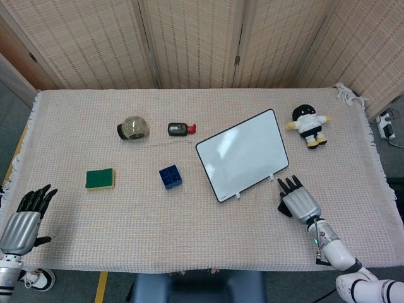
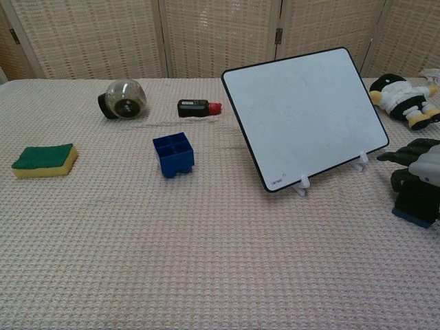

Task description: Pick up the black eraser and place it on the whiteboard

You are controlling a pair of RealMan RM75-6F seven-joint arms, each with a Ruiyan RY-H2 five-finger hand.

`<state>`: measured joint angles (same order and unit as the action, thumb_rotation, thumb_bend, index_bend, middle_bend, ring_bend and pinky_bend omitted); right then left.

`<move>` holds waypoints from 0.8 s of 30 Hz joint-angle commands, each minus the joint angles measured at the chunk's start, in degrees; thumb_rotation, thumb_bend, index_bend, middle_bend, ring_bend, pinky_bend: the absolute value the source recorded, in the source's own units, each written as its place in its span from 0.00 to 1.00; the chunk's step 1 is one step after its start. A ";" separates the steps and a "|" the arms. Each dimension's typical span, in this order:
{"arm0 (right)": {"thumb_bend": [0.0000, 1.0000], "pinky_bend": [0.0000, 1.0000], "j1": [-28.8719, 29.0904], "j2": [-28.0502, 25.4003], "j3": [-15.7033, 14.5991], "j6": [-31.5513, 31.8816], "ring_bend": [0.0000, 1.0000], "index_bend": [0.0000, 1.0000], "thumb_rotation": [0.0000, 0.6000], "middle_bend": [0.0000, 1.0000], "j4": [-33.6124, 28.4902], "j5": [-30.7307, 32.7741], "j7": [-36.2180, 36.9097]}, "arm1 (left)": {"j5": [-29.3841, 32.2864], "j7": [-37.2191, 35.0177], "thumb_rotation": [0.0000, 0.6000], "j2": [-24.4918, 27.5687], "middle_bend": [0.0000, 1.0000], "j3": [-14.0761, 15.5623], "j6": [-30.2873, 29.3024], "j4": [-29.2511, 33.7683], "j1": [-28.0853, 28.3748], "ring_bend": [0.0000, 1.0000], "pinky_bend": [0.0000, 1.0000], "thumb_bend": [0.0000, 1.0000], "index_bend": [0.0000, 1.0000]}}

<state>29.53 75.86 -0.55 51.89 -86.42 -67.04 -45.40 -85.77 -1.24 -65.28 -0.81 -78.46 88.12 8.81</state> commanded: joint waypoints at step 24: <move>0.33 0.00 -2.31 6.17 5.84 18.82 0.14 0.62 1.00 0.12 3.60 -10.49 8.77 | -0.13 -1.53 1.00 0.98 0.00 0.35 0.52 0.48 0.36 0.04 0.04 0.34 0.00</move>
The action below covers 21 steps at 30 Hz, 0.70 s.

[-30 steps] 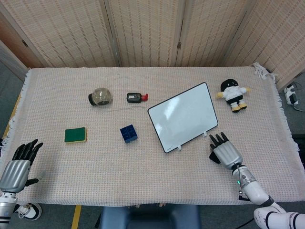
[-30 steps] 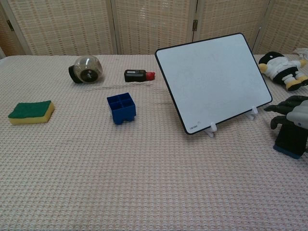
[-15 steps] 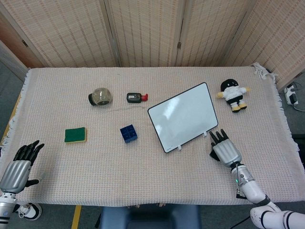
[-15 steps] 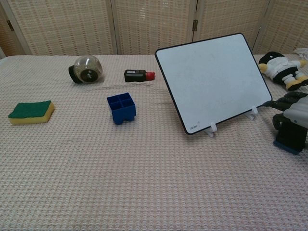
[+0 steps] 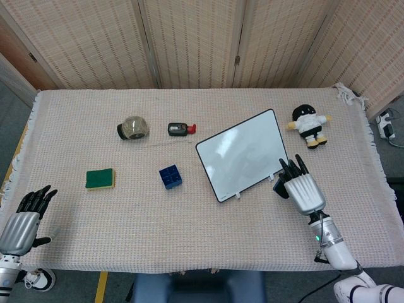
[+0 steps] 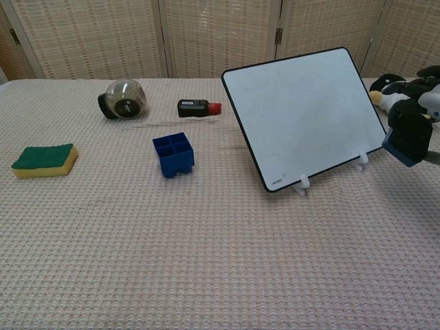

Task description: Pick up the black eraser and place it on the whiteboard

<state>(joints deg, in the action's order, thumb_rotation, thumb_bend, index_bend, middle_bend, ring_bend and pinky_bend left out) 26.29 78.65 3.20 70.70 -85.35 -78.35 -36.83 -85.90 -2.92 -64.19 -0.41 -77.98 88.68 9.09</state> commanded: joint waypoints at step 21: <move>0.33 0.00 8.45 21.41 7.23 1.24 0.06 0.48 1.00 0.06 20.51 -1.49 1.82 | 0.56 -3.77 1.00 0.83 0.00 0.05 1.16 -1.14 0.38 0.03 0.03 0.34 0.00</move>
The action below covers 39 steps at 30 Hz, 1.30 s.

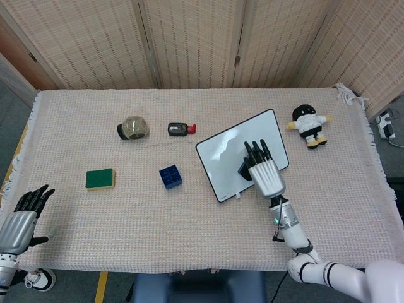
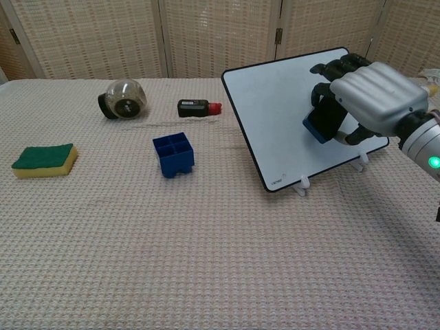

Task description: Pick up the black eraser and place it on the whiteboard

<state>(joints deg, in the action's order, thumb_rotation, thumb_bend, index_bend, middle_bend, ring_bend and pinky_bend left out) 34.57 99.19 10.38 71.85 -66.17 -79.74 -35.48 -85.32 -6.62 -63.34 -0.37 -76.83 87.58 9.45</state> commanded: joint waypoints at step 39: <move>0.33 0.00 -30.11 -37.94 -22.87 17.98 0.00 0.00 1.00 0.00 -37.24 -9.63 18.74 | -7.22 11.43 1.00 -1.31 0.02 3.21 -10.81 4.17 -5.42 0.04 0.03 0.34 0.00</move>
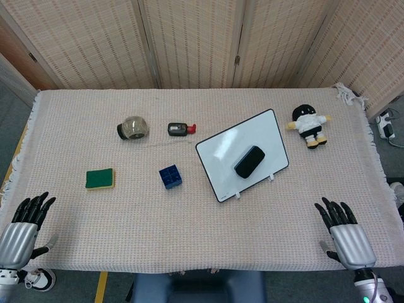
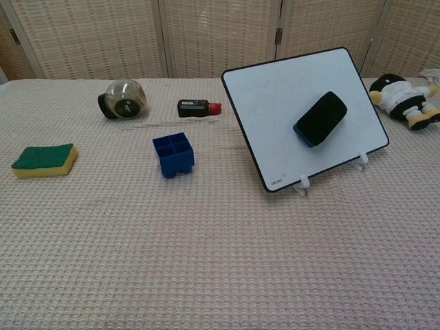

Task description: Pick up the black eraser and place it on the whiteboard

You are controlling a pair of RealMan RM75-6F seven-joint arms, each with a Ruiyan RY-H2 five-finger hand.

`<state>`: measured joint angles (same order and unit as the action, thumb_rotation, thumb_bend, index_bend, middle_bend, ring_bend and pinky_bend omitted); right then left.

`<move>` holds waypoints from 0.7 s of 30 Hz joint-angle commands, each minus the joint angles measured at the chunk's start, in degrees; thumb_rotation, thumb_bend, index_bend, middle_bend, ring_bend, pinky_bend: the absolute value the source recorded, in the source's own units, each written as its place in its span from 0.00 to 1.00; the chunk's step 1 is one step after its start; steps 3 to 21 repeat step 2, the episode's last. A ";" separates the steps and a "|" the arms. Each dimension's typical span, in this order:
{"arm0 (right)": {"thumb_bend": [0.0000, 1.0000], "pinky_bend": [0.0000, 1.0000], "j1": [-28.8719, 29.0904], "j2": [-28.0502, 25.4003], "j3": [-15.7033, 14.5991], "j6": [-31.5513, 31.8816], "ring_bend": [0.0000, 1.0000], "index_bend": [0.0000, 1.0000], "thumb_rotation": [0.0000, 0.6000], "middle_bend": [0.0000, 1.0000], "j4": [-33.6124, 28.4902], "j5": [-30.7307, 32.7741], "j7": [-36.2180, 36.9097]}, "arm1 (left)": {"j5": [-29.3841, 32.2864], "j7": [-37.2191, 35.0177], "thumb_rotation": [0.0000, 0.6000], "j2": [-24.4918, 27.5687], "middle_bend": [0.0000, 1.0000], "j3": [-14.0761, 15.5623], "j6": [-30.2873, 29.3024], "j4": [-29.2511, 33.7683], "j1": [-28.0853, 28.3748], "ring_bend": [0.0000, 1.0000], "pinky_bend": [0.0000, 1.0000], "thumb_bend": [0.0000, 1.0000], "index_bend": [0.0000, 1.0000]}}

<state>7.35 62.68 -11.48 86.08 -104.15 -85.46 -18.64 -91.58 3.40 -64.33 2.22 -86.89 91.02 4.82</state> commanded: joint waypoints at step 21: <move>0.33 0.00 -3.99 -1.46 -1.52 4.97 0.00 0.00 1.00 0.00 1.05 -6.32 2.24 | -1.72 2.29 1.00 -0.65 0.02 1.07 -1.12 0.83 -1.15 0.04 0.04 0.34 0.00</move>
